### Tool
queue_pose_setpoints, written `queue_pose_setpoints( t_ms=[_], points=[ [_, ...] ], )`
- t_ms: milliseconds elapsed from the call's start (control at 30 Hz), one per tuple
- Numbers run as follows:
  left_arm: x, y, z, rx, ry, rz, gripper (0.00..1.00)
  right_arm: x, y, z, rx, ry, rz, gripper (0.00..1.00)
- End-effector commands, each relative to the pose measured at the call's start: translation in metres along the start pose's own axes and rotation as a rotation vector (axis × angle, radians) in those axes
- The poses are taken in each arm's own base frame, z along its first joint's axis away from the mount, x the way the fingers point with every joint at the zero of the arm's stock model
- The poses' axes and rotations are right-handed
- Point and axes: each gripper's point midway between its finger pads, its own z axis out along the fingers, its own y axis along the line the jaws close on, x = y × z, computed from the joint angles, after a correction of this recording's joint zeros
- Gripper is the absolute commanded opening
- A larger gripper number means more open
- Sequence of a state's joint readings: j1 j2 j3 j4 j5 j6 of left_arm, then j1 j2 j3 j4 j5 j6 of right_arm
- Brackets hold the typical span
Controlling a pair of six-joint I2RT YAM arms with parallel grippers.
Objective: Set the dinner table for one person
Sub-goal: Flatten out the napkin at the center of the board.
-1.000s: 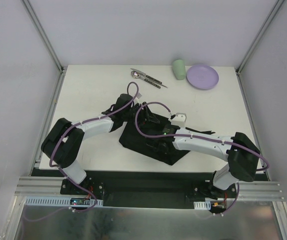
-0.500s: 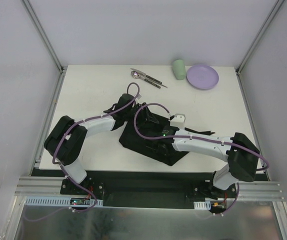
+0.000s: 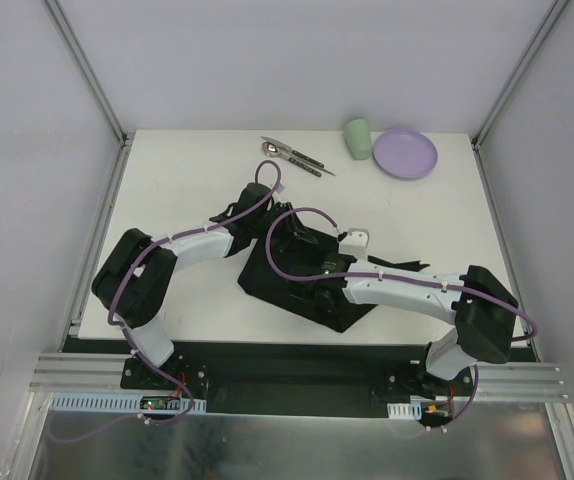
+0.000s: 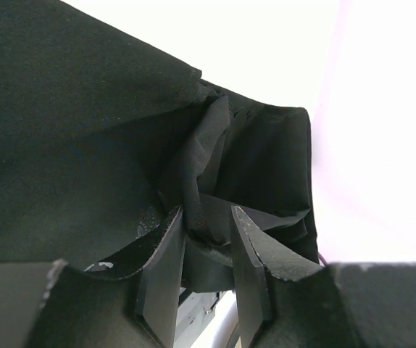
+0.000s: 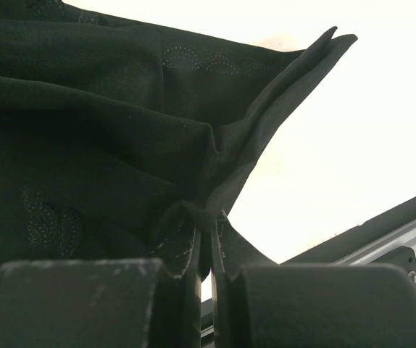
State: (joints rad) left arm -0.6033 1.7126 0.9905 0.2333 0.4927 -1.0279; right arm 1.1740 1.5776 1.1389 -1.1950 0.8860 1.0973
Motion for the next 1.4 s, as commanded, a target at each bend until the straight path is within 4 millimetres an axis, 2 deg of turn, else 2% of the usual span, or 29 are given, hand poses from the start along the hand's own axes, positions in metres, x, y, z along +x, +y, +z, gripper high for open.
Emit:
queue_pose_setpoints(
  t_ms=[0, 100, 200, 400, 600, 633, 667, 700, 733, 833, 933, 1133, 1367],
  points=[
    [-0.002, -0.011, 0.003, 0.021, -0.005, 0.031, 0.3, -0.009, -0.005, -0.006, 0.012, -0.025, 0.007, 0.01],
    [-0.001, -0.01, 0.003, 0.018, -0.001, 0.029, 0.29, -0.009, -0.005, -0.006, 0.012, -0.025, 0.008, 0.01],
    [0.001, -0.009, 0.002, 0.017, 0.001, 0.029, 0.23, -0.008, -0.005, -0.006, 0.014, -0.024, 0.007, 0.01],
    [0.003, -0.008, 0.001, 0.017, 0.006, 0.025, 0.0, -0.007, -0.003, -0.005, 0.017, -0.023, 0.002, 0.01],
    [0.004, -0.007, 0.0, 0.016, 0.009, 0.023, 0.0, -0.007, -0.003, -0.006, 0.02, -0.025, -0.002, 0.01],
    [0.004, -0.006, -0.001, 0.014, 0.008, 0.022, 0.0, -0.007, -0.005, -0.006, 0.028, -0.024, -0.005, 0.05],
    [0.005, -0.007, -0.001, 0.016, 0.009, 0.026, 0.0, -0.009, -0.005, -0.007, 0.029, -0.03, 0.0, 0.14],
    [0.005, -0.005, -0.001, 0.01, 0.009, 0.026, 0.0, -0.01, -0.006, -0.008, 0.032, -0.035, -0.003, 0.23],
    [0.005, -0.005, -0.002, 0.008, 0.006, 0.028, 0.0, -0.012, -0.01, -0.009, 0.041, -0.04, -0.012, 0.38],
    [0.006, 0.0, -0.004, -0.008, 0.001, 0.031, 0.0, -0.018, -0.016, -0.012, 0.042, -0.063, -0.003, 0.56],
    [0.007, 0.005, -0.008, -0.016, -0.001, 0.026, 0.0, -0.024, -0.025, -0.016, 0.042, -0.077, 0.011, 0.61],
    [0.014, 0.02, -0.026, -0.054, -0.012, 0.033, 0.0, -0.034, -0.05, -0.022, 0.032, -0.108, 0.069, 0.63],
    [0.03, 0.027, -0.062, -0.083, -0.036, 0.075, 0.0, -0.04, -0.077, -0.018, 0.025, -0.093, 0.13, 0.66]
  ],
)
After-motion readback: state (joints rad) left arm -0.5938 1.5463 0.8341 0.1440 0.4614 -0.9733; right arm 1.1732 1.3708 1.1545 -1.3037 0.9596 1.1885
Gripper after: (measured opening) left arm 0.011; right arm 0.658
